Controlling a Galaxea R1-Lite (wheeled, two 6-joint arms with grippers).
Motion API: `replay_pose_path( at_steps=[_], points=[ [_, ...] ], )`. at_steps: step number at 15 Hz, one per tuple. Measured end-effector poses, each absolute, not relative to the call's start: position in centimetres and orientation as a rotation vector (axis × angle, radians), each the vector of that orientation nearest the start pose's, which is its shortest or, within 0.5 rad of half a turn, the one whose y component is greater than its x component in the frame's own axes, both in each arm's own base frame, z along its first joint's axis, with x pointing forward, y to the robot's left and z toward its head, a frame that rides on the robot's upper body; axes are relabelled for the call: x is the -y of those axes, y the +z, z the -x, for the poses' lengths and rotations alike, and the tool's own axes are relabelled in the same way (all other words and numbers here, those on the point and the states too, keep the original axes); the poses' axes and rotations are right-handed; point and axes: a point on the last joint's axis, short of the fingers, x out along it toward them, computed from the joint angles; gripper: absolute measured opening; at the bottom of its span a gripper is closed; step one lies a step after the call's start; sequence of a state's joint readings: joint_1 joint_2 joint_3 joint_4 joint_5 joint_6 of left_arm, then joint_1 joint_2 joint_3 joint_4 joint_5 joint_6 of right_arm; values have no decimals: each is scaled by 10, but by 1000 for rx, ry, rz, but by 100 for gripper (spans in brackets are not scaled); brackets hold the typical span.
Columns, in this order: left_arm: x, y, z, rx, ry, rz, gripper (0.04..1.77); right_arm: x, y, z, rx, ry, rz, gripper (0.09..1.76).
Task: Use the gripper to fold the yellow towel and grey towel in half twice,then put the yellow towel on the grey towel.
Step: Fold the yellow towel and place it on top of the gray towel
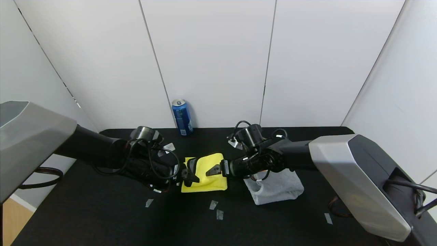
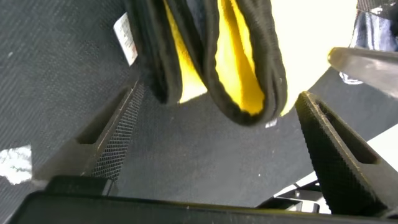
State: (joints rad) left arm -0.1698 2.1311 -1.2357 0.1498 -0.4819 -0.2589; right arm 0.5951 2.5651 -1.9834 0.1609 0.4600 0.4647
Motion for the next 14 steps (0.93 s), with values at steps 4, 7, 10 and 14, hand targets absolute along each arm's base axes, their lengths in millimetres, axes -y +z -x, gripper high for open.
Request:
replay_pose_path(
  at_steps=[4,7,10,14],
  points=[
    [75,76,-372,-1124,-454,391,172,-296,63,-419,-990,806,-348,171],
    [76,70,-377,-1127,-453,391,172,-298,62,-419,-985,812,-348,171],
    [76,68,-381,-1124,-451,391,172,-298,61,-419,-988,810,-348,136],
    [75,65,-384,-1126,-448,393,172,-298,59,-420,-985,812,-349,86]
  ],
)
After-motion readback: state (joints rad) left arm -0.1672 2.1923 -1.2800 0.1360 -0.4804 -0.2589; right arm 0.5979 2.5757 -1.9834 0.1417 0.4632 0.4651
